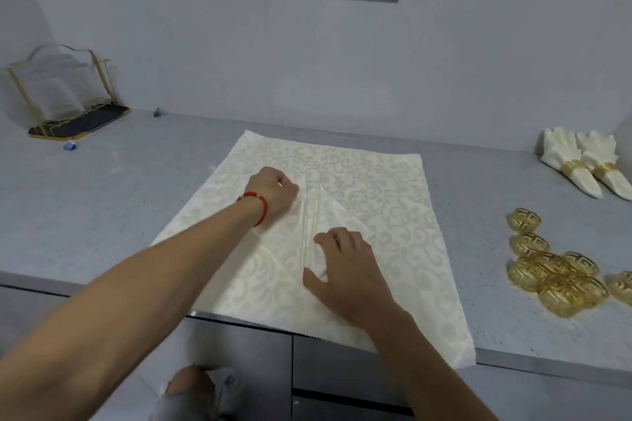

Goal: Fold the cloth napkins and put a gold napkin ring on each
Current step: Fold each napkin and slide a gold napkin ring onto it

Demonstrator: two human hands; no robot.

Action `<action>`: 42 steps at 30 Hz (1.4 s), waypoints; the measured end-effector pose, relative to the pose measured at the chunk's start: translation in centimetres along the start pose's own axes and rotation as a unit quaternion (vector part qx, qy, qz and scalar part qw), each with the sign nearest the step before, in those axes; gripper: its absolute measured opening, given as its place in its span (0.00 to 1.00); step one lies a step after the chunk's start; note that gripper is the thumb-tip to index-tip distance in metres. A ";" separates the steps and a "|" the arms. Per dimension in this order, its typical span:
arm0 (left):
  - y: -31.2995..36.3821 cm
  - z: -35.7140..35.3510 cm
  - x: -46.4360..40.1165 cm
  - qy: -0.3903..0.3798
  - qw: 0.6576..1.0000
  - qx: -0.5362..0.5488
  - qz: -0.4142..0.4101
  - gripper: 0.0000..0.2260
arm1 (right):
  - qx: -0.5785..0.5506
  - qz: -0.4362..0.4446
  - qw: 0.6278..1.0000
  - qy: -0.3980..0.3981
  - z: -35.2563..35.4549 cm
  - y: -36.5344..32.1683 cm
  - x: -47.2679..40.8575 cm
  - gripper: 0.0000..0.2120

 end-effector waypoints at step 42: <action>-0.4 -5.7 11.5 0.083 0.929 -0.217 -0.288 0.19 | -0.036 0.018 0.990 -0.135 -1.8 5.6 -14.7 0.16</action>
Point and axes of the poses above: each hand's wrist, its own x-axis away from the middle knuckle, its own z-axis out of the back of the hand, y = z × x, the point moved 10 cm from there along -x, towards the middle knuckle, and after that the axes turned 6 degrees about z, right-handed, at the moved point
